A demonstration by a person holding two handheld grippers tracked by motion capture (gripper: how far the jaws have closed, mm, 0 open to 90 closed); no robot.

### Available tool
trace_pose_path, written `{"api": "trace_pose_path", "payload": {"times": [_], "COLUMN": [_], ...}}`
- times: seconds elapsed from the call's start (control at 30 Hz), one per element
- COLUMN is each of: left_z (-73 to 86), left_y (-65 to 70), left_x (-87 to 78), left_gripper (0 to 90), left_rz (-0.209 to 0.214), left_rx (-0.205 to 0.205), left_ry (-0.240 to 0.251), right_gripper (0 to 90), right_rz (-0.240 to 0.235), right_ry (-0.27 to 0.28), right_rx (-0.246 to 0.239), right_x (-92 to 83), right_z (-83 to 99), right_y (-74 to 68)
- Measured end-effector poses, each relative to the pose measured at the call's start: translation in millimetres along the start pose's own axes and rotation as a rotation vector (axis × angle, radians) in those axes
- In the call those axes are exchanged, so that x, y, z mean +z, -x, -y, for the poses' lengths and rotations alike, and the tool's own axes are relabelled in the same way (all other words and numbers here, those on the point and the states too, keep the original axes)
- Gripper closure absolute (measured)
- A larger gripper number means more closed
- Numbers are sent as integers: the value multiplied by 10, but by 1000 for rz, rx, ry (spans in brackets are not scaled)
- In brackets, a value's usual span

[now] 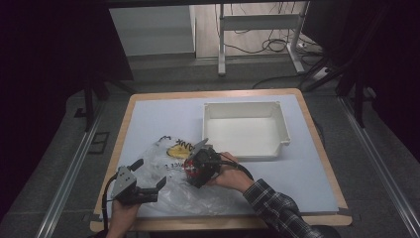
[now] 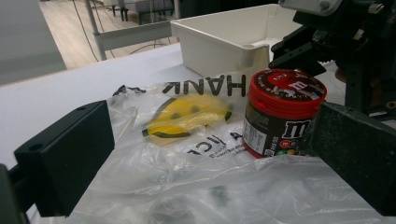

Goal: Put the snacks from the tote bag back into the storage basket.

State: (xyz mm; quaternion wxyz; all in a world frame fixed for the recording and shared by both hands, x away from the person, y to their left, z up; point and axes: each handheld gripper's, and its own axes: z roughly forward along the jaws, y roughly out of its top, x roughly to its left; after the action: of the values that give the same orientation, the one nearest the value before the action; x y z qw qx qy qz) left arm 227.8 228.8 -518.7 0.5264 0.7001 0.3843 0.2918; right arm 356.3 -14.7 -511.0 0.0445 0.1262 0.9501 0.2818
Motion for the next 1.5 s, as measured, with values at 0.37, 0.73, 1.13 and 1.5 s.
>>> {"api": "trace_pose_path", "payload": {"times": [0.37, 0.73, 1.13, 1.5], "left_z": [0, -6, -18, -25], "left_y": [2, 0, 13, 16], "left_x": [0, -16, -31, -41], "left_gripper": [0, 0, 0, 0], "left_rz": [1, -5, -13, -12], "left_rx": [2, 3, 14, 17], "left_ry": [0, 13, 28, 39], "right_gripper": [252, 258, 258, 259], "right_rz": [20, 22, -8, -25], "right_ry": [-4, 0, 6, 26], "right_rx": [-16, -22, -45, -57], "right_x": [33, 14, -81, -224], "right_z": [-40, -20, -43, -53], "right_y": [-12, -28, -61, -50]}}
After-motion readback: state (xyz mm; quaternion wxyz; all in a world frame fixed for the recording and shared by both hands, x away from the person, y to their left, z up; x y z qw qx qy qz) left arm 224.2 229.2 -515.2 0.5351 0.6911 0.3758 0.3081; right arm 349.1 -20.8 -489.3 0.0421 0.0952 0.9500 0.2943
